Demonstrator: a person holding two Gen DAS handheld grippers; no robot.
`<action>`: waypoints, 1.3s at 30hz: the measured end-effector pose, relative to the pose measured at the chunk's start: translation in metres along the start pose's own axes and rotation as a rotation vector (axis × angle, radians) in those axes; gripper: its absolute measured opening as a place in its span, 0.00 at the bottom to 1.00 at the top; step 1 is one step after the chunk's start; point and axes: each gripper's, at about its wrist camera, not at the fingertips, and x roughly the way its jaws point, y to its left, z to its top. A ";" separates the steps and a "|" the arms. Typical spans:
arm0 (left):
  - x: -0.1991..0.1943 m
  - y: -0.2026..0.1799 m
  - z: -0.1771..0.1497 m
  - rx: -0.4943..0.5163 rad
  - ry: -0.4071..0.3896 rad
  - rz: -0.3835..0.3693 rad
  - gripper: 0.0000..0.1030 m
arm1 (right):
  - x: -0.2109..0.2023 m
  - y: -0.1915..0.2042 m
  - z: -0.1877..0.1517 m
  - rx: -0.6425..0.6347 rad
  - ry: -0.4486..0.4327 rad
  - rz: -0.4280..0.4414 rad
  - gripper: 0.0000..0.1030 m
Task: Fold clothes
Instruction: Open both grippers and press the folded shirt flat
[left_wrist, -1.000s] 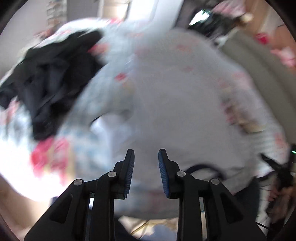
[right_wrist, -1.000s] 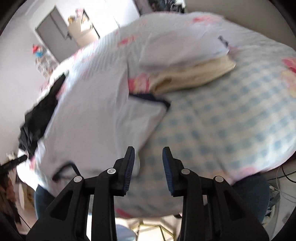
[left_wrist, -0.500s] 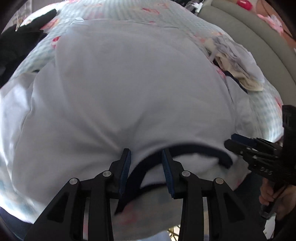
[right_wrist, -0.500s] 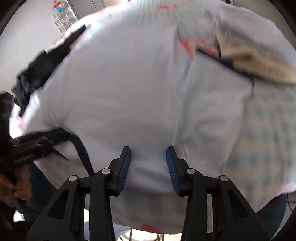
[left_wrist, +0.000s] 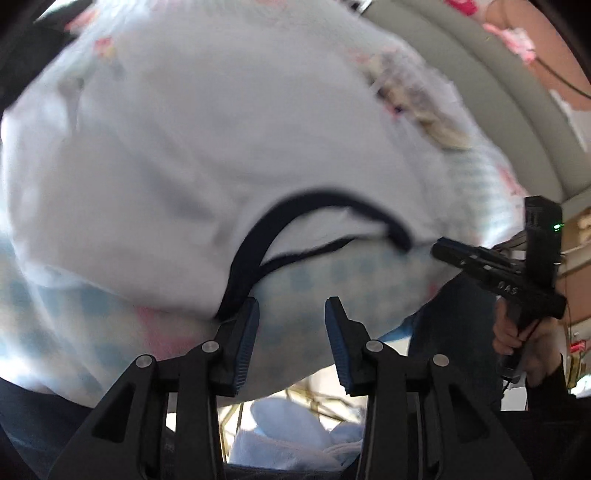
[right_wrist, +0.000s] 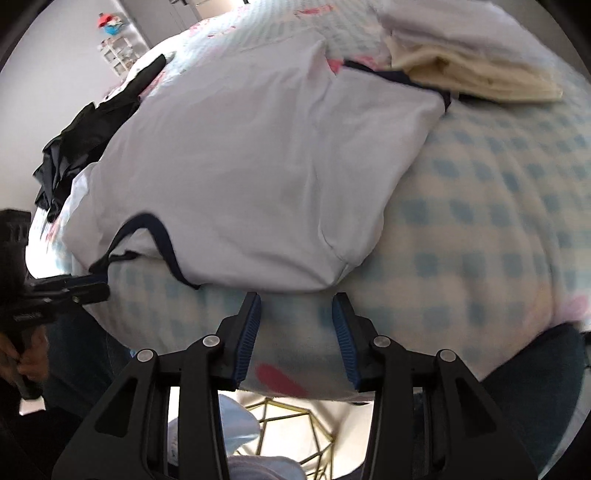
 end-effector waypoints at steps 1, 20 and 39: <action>-0.007 -0.004 0.004 0.011 -0.040 -0.005 0.38 | -0.006 0.004 0.001 -0.017 -0.016 0.003 0.40; 0.021 -0.002 0.007 0.018 -0.060 -0.036 0.55 | 0.019 0.016 -0.002 -0.019 -0.009 0.073 0.50; -0.008 0.018 -0.006 -0.018 -0.111 0.070 0.53 | 0.011 0.035 -0.002 -0.095 0.030 0.070 0.52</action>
